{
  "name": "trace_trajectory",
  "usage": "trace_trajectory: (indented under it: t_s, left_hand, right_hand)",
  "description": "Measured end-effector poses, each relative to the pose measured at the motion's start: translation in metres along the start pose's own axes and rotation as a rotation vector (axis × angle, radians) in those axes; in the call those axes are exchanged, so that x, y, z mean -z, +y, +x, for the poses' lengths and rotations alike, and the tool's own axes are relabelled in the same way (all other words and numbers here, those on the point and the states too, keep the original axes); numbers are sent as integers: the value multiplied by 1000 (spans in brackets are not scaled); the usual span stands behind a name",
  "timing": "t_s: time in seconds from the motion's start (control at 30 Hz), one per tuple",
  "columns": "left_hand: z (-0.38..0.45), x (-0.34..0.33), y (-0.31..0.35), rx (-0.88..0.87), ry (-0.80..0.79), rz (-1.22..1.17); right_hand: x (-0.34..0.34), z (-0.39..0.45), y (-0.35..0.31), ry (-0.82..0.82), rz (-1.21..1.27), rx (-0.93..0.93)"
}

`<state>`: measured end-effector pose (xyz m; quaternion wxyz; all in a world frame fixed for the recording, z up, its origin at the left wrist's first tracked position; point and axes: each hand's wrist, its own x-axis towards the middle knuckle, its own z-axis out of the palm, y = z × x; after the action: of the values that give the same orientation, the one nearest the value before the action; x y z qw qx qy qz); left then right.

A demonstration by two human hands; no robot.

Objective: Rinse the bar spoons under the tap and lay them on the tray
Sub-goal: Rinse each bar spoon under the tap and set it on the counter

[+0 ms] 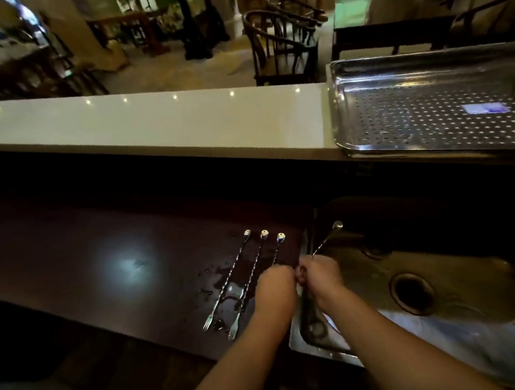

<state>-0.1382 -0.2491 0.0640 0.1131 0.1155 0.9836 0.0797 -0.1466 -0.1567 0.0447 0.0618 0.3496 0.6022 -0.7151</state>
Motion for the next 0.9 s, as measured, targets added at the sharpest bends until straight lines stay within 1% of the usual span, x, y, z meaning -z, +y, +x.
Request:
trace_trajectory:
  t_s: [0.1,0.23,0.3,0.47,0.63,0.8,0.9]
  left_hand:
    - [-2,3,-41,95,13,-35]
    - [-5,5,-93,178,48,-76]
    - [-8,8,-121,229,53,-89]
    - [-10,6,-163,335,63,-130]
    - [-7,-5,-184,368,69,-160]
    - [-4,-11,-189,353,71,-182]
    - [-4,-14,-190,333,109,-230]
  right_hand:
    - [-43,-5,7,-27,-94,55]
    - [-96,-7,22,-24,-301,116]
    - [-125,-9,28,-37,-349,121]
    - [-165,-15,34,-78,-427,129]
    - [-171,-12,34,-111,-417,100]
    - [-162,-2,32,-75,-399,79]
    - [-159,1,33,-58,-391,60]
